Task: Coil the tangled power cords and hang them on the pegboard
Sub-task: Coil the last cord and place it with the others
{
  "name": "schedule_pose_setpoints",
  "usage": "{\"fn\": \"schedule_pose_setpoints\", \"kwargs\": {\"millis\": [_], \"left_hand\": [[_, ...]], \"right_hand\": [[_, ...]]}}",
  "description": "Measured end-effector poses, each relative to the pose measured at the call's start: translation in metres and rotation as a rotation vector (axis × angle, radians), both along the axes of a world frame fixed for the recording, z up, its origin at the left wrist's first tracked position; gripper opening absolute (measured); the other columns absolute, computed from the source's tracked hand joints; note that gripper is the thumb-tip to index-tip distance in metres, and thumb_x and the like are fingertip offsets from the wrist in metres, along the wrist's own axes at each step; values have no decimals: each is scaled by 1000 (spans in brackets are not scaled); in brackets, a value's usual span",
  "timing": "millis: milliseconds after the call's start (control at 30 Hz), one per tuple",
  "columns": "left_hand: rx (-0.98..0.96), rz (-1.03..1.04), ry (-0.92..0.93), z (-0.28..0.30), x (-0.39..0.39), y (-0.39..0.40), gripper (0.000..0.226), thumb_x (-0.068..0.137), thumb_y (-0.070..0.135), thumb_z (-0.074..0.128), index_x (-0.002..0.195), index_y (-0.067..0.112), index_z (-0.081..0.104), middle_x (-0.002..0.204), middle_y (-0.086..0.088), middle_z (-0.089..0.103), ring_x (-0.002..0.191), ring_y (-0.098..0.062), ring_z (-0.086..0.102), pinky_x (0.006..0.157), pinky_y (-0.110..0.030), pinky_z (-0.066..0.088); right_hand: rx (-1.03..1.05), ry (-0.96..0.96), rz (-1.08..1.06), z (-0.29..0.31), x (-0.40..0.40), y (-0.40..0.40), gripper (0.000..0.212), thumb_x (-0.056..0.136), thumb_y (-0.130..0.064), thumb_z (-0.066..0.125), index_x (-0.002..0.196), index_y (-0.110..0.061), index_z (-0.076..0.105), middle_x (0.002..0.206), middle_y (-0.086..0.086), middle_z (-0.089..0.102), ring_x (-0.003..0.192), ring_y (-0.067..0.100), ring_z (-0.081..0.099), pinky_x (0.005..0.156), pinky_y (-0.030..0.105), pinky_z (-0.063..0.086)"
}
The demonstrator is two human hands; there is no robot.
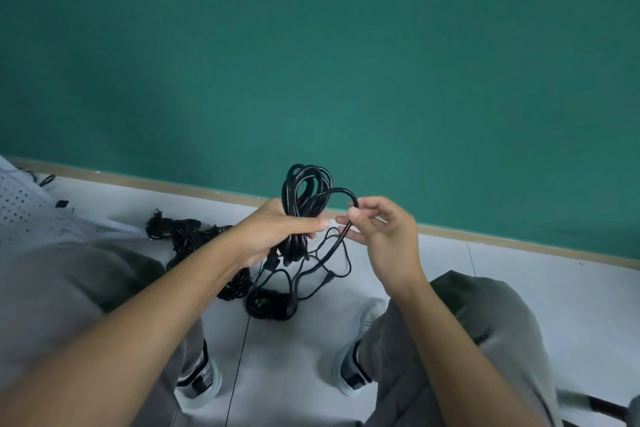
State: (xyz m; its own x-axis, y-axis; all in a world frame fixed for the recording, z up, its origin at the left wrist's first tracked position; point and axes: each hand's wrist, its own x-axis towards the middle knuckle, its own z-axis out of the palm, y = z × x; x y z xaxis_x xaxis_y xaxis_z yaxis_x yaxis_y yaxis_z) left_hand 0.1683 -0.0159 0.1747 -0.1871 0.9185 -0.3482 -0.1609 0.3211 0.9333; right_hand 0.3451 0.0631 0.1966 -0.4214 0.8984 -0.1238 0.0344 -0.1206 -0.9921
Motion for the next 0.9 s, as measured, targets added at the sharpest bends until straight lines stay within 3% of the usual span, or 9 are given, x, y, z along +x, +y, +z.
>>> {"fn": "schedule_pose_setpoints", "kwargs": {"millis": [100,167,367,467,533,600,667,767,900], "left_hand": [[41,-173,28,-10,16,-2,32,91,19,79,123,22,73,121,2,75,119,-14,68,106,-30,50],[48,-183,0,-15,24,-3,36,92,21,78,128,20,71,126,-6,74,125,-21,65,110,-35,48],[32,-212,37,-14,31,-6,23,94,12,74,113,-1,70,103,-9,77,103,-22,73,91,-29,53],[32,-178,7,-12,38,-7,20,95,13,73,105,-3,68,86,-5,69,90,-25,71,83,-29,54],[31,-146,-44,-9,42,-7,8,96,15,71,89,14,73,78,-1,61,80,-20,64,79,-32,55],[41,-70,-73,-7,45,-5,31,98,17,68,69,26,69,72,0,56,73,-17,57,72,-30,54],[48,53,-115,-3,43,-3,35,98,18,67,64,25,69,71,0,59,67,-14,59,65,-24,52],[56,208,-265,5,29,3,23,94,23,70,73,16,66,71,-1,62,62,-15,61,58,-24,52],[-21,440,-320,3,14,7,28,96,25,71,72,13,62,60,-2,59,53,-15,59,57,-28,50]], "right_hand": [[-18,14,-20,2,-3,-1,6,93,3,69,93,-3,67,74,1,70,80,26,76,75,34,64],[-5,-2,-50,1,-4,-1,7,91,1,73,90,-5,69,77,7,72,79,25,75,76,34,63],[164,-188,-117,-2,1,2,12,79,-22,88,77,-18,77,83,-1,75,78,11,70,77,20,54],[124,-161,-142,-4,1,3,23,75,-24,91,71,-14,70,72,-3,68,71,14,61,78,31,54],[68,-128,-153,-8,-2,2,26,78,-27,89,80,-14,67,78,0,68,75,16,61,83,41,57],[-13,-132,-136,-12,-6,-2,32,86,-40,79,99,-14,64,97,1,68,89,17,68,87,43,60],[-129,-173,-3,-17,-8,-8,48,92,-61,55,112,-18,63,112,2,69,103,19,70,93,42,59],[-220,-214,260,-24,-12,-21,77,93,-73,20,119,-19,68,113,3,76,106,15,72,102,34,54],[-117,-259,387,-26,-16,-31,77,89,-74,11,111,-30,70,108,-5,76,107,6,69,107,31,48]]}}
